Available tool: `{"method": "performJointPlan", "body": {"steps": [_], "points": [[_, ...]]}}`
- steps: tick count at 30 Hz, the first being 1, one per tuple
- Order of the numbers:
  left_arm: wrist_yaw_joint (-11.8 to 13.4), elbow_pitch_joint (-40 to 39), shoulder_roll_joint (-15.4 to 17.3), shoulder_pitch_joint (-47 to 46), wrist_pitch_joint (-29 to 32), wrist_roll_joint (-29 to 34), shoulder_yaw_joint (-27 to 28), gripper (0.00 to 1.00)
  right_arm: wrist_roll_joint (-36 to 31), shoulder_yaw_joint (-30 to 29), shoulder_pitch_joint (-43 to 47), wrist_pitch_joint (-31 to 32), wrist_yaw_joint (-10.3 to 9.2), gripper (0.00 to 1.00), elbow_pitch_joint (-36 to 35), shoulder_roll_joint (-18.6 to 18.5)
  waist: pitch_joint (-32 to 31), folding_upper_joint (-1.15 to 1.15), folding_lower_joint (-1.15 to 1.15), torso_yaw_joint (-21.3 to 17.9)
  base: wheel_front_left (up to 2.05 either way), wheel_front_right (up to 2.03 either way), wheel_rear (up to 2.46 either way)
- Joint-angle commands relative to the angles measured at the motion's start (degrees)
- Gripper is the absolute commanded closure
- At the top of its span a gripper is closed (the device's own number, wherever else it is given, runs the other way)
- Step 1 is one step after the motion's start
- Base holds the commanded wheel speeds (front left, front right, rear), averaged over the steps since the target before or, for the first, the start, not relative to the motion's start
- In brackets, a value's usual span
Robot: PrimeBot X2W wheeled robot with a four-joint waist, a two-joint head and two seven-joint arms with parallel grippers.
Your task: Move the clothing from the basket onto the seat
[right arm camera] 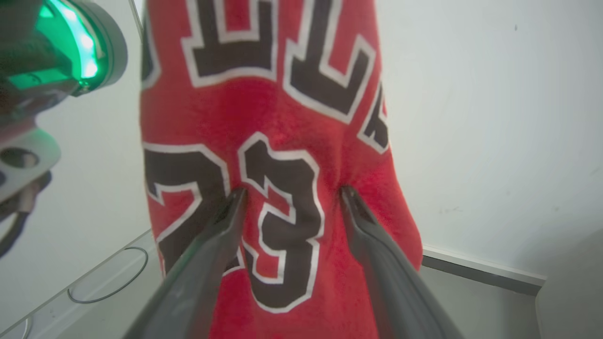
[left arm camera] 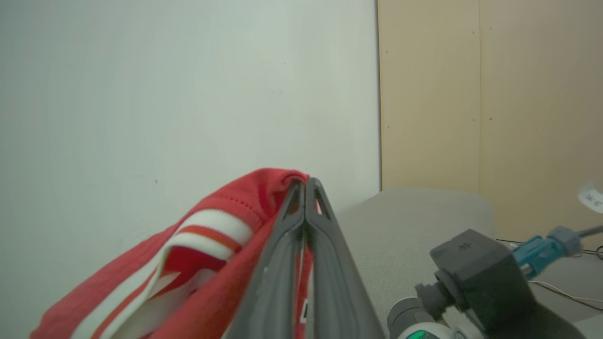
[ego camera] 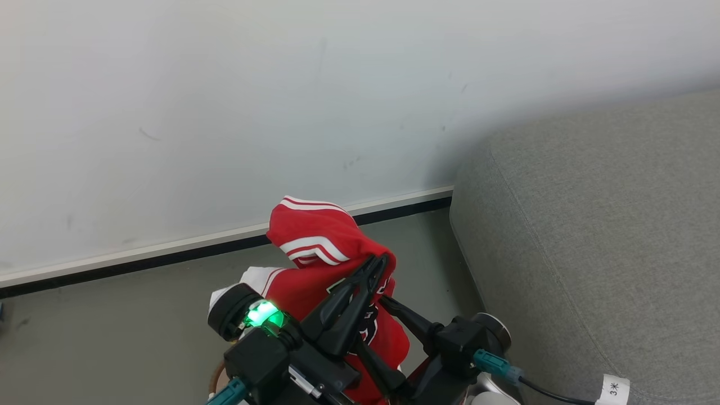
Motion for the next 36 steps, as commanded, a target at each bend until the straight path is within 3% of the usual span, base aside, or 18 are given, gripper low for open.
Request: {"method": "performJointPlan", "body": {"steps": [1,3,4,5,23,24,25,26,27,36], "points": [[0.0,0.1,0.2,-0.3,-0.1,-0.6,-0.3,1.00,-0.9,-0.2,-0.9,0.0,0.20,0.00,-0.3,0.4,0.0,0.00,0.00,0.0,0.00,0.00,0.00],[0.0,0.3,0.2,-0.4,-0.1,-0.7,-0.6,1.00,-1.4,0.2,-0.9,0.0,0.20,0.00,0.0,0.3,-0.1,0.00,0.00,0.1,0.00,0.00,0.00],[0.0,0.6,0.3,-0.4,-0.1,-0.8,-0.7,1.00,-1.6,0.6,-1.0,0.0,0.20,0.95,0.1,0.3,-0.1,0.00,0.00,0.1,0.00,0.00,0.00],[0.0,0.8,0.4,-0.4,-0.1,-1.0,-0.7,1.00,-1.4,0.6,-1.0,0.0,0.20,1.00,-0.1,0.4,-0.1,0.00,0.00,0.1,0.00,0.00,0.00],[0.7,8.0,1.7,1.4,-0.1,0.4,3.9,1.00,-1.0,-0.6,0.8,0.0,0.20,1.00,-2.7,-0.7,0.6,0.00,0.00,0.0,0.00,0.00,0.00],[0.7,8.6,1.9,1.5,-0.1,0.6,4.0,0.71,-1.1,-0.8,1.0,0.0,0.20,1.00,-2.7,-0.7,0.6,0.00,0.00,0.0,0.00,0.00,0.00],[0.8,9.0,2.0,1.5,-0.1,0.8,4.2,0.55,-1.1,-1.0,1.2,0.0,0.20,1.00,-2.7,-0.8,0.6,0.00,0.00,0.1,0.00,0.00,0.00],[0.9,9.3,1.9,1.6,-0.1,0.7,4.3,0.13,-1.2,-1.0,1.3,0.0,0.20,1.00,-2.7,-0.8,0.6,0.00,0.00,0.0,0.00,0.00,0.00],[0.8,9.8,2.0,1.8,-0.1,0.8,4.3,0.00,-1.3,-1.1,1.3,0.0,0.20,1.00,-2.8,-0.8,0.6,0.00,0.00,0.0,0.00,0.00,0.00],[0.5,12.3,3.3,2.4,-0.1,0.2,3.2,0.00,-1.6,-2.9,2.4,0.0,0.20,1.00,-2.6,-1.3,0.4,0.00,0.00,-0.1,0.00,0.00,0.00]]}}
